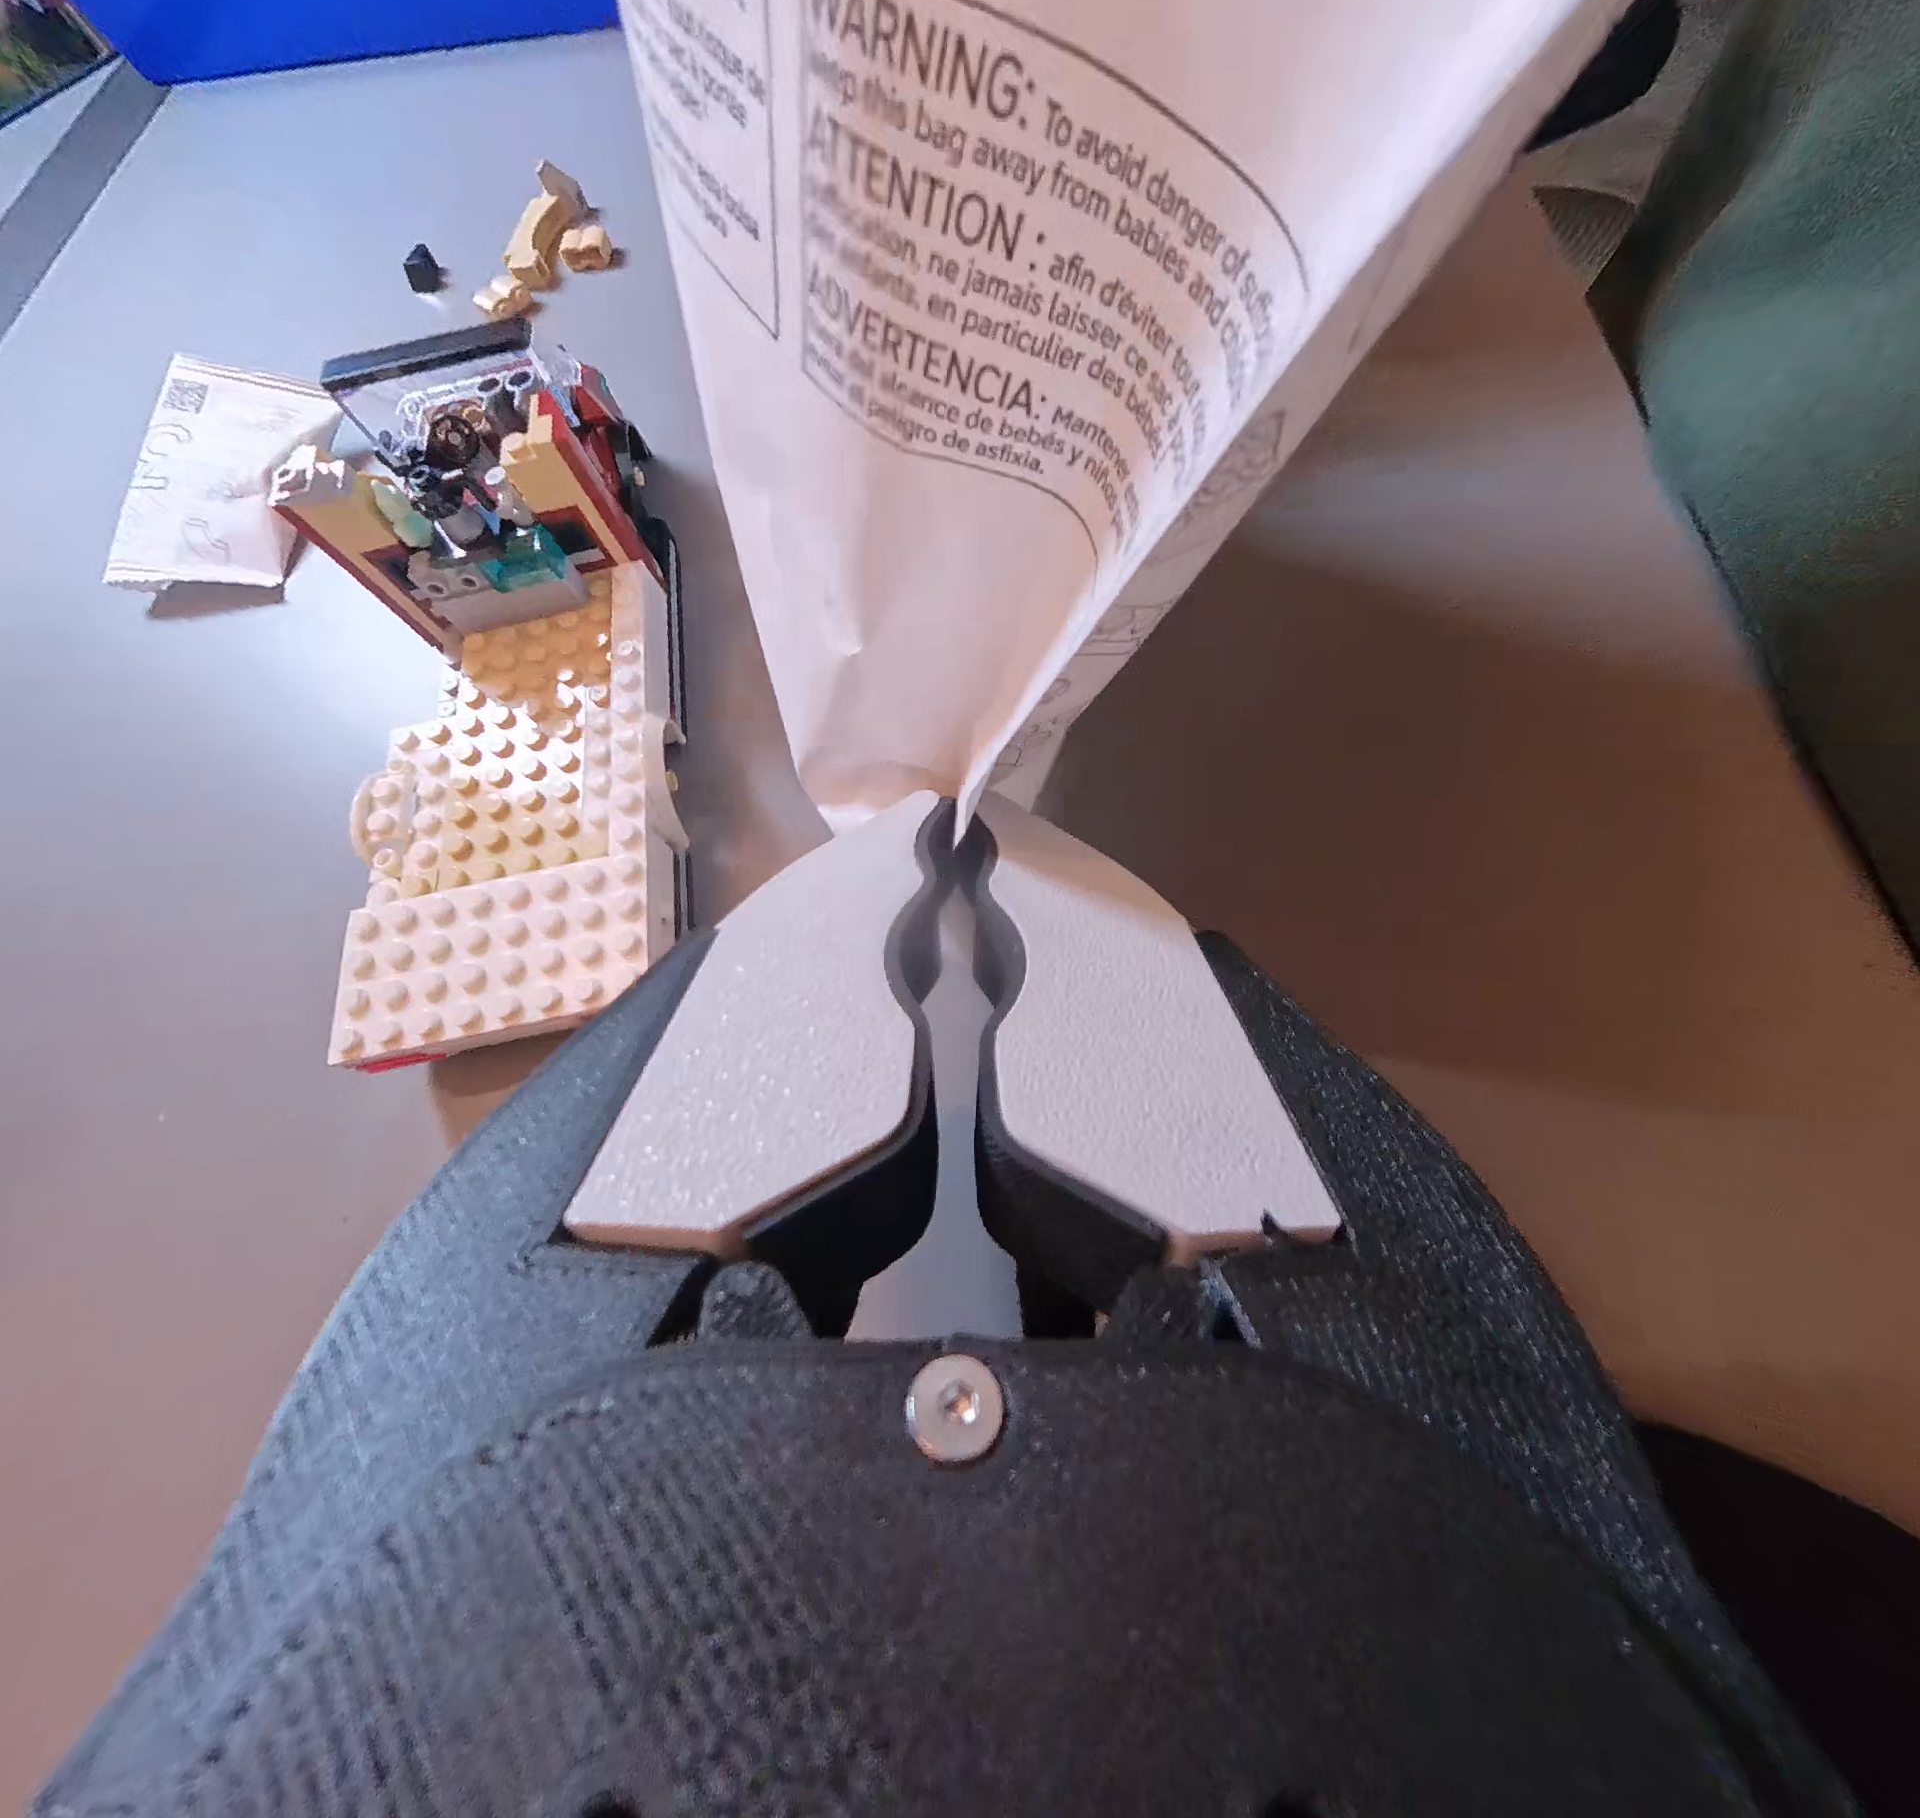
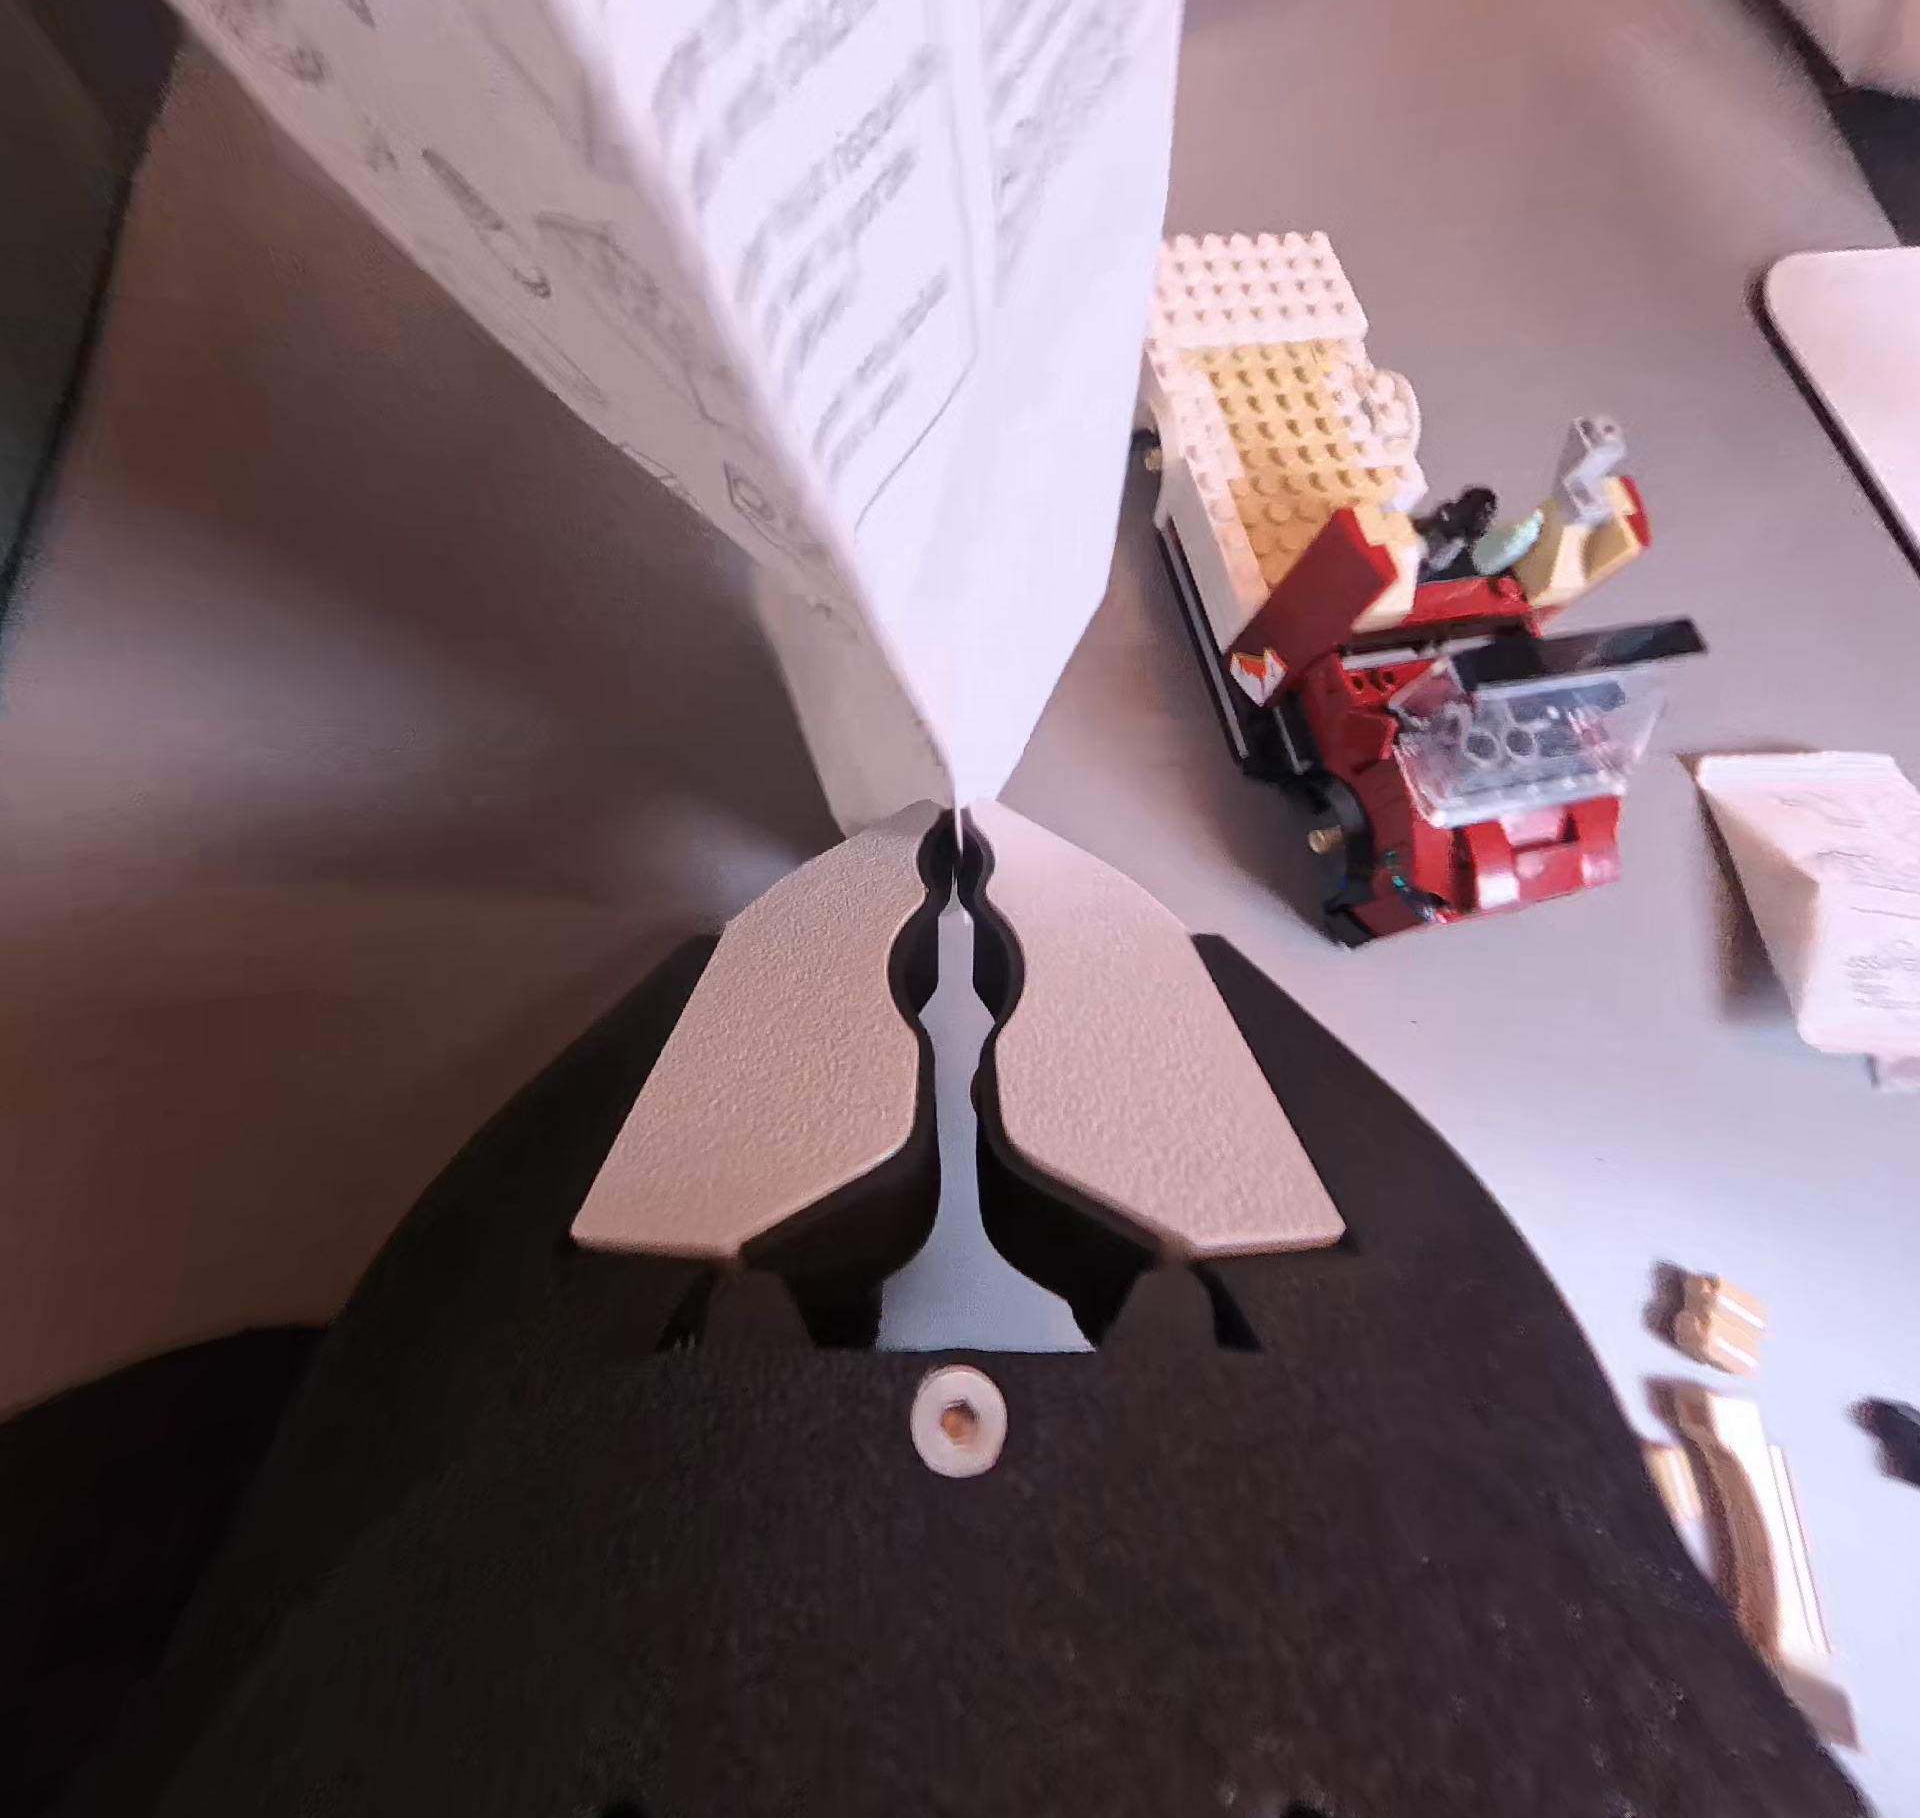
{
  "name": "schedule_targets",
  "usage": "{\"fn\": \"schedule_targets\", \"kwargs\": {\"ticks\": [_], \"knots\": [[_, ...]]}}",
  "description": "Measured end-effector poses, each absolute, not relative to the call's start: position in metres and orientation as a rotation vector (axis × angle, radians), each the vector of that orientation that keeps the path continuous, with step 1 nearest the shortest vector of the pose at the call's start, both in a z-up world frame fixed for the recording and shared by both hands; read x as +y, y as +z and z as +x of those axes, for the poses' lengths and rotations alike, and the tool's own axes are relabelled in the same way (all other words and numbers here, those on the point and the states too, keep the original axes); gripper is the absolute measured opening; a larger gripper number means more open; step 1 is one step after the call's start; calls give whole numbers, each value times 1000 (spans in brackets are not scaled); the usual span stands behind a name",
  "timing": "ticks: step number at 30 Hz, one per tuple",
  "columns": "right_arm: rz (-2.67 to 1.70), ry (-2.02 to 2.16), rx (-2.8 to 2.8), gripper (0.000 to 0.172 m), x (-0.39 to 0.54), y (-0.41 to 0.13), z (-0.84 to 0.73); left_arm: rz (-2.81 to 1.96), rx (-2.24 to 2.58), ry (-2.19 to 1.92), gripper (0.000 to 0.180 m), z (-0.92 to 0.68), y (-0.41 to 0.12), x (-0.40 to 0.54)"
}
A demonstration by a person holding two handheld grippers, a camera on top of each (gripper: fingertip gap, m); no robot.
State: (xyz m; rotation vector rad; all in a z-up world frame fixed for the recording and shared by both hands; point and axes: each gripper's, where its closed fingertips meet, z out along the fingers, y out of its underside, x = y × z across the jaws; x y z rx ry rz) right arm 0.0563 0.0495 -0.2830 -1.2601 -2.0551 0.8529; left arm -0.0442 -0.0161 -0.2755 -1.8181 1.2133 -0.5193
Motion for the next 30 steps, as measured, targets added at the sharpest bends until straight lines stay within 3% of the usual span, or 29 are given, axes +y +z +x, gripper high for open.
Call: {"fn": "schedule_targets", "kwargs": {"ticks": [15, 20, 24, 30], "knots": [[-1374, 946, -2000, 0, 58, -272, 65, -1999, 1101, -614, 1, -57, -279, -13], [-1370, 1011, -1896, 21, 63, -255, 61, -2119, 1021, -669, 0, -57, -280, -15], [-1328, 1045, -1878, 0, 58, -246, 60, -2146, 963, -753, 0, -53, -279, -17], [-1453, 938, -1823, 0, 62, -249, 46, -2189, 900, -804, 0, -38, -278, -15]]}}
